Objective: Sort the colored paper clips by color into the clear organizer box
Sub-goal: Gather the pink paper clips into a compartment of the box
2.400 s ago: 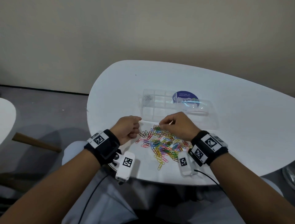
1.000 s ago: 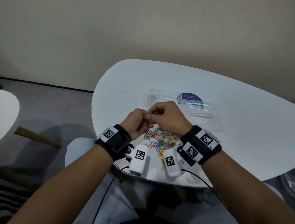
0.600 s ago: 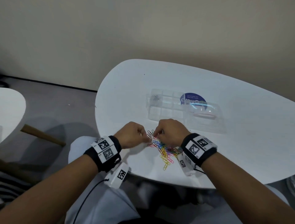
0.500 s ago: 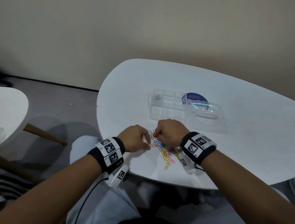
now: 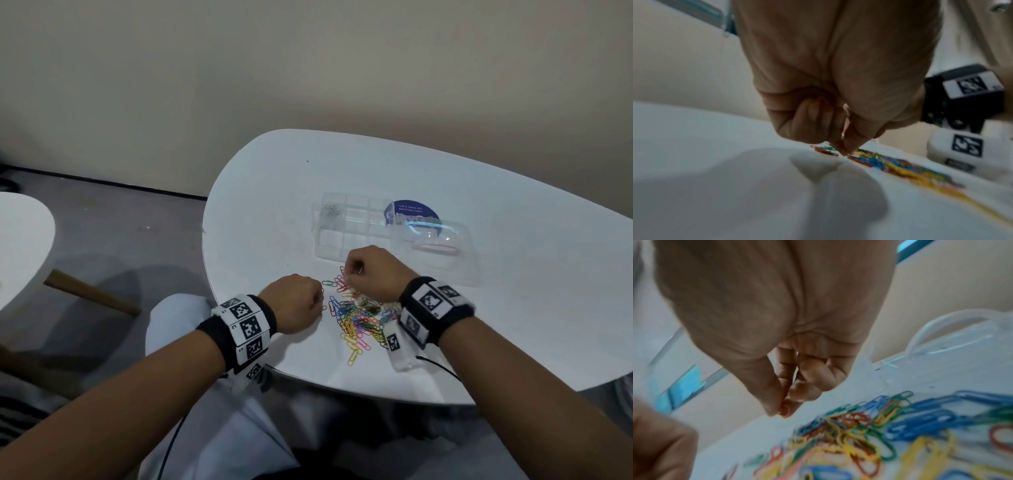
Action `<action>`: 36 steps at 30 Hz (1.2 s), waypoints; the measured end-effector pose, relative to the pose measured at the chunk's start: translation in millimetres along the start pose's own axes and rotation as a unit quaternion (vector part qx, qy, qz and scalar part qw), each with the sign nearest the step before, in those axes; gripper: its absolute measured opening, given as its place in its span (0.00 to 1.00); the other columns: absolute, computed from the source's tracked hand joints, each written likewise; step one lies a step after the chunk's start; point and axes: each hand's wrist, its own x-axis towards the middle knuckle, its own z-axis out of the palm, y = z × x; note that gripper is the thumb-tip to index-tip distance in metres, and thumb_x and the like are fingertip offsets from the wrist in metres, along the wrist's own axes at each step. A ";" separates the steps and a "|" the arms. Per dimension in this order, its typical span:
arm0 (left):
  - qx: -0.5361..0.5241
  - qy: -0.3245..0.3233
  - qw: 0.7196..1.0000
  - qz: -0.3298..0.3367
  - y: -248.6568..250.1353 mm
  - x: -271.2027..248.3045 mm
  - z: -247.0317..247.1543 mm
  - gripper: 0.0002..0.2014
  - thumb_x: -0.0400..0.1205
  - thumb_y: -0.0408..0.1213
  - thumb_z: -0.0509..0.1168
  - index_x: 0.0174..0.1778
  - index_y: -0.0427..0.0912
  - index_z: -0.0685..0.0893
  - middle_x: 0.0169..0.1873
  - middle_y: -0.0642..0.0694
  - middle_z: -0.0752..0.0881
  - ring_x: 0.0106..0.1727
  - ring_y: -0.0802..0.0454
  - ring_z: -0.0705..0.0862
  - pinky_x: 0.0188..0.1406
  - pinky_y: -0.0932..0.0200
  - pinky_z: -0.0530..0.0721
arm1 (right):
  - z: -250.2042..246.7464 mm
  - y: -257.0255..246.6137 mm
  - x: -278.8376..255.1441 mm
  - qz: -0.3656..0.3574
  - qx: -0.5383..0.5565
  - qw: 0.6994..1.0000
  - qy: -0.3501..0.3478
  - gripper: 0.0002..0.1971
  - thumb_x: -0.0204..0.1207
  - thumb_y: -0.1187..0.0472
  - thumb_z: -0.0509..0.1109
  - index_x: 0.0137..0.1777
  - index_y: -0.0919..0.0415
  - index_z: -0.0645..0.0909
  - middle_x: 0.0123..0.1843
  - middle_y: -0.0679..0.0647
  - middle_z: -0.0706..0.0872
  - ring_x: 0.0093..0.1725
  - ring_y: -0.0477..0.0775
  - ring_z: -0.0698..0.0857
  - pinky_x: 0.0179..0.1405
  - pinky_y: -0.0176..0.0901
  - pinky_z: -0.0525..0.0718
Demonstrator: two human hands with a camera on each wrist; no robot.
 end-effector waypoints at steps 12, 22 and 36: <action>-0.803 -0.079 0.571 -0.153 23.1 11.4 -20.4 0.07 0.68 0.35 0.51 0.25 0.42 0.70 0.23 0.46 0.68 0.20 0.54 0.64 0.15 0.66 0.55 | -25.1 -36.8 -31.6 -0.012 0.303 0.950 0.078 0.03 0.75 0.73 0.73 0.45 0.66 0.87 0.32 0.54 0.85 0.28 0.46 0.82 0.23 0.31 0.78; -0.729 -0.028 0.648 -0.218 17.2 34.5 -4.0 0.20 0.88 0.46 0.56 0.29 0.47 0.67 0.21 0.52 0.62 0.17 0.57 0.59 0.10 0.69 0.55 | -8.1 6.2 -24.1 0.029 0.147 0.982 0.116 0.02 0.74 0.60 0.77 0.44 0.55 0.91 0.39 0.49 0.91 0.32 0.37 0.81 0.40 0.34 0.78; -0.072 -0.086 0.991 0.068 23.9 -17.4 3.2 0.10 0.74 0.49 0.75 0.49 0.52 0.90 0.27 0.58 0.76 0.31 0.63 0.74 0.34 0.61 0.70 | -6.5 0.0 -7.8 -0.007 -0.172 0.984 -0.040 0.10 0.75 0.62 0.68 0.50 0.49 0.88 0.51 0.46 0.88 0.51 0.52 0.85 0.48 0.44 0.81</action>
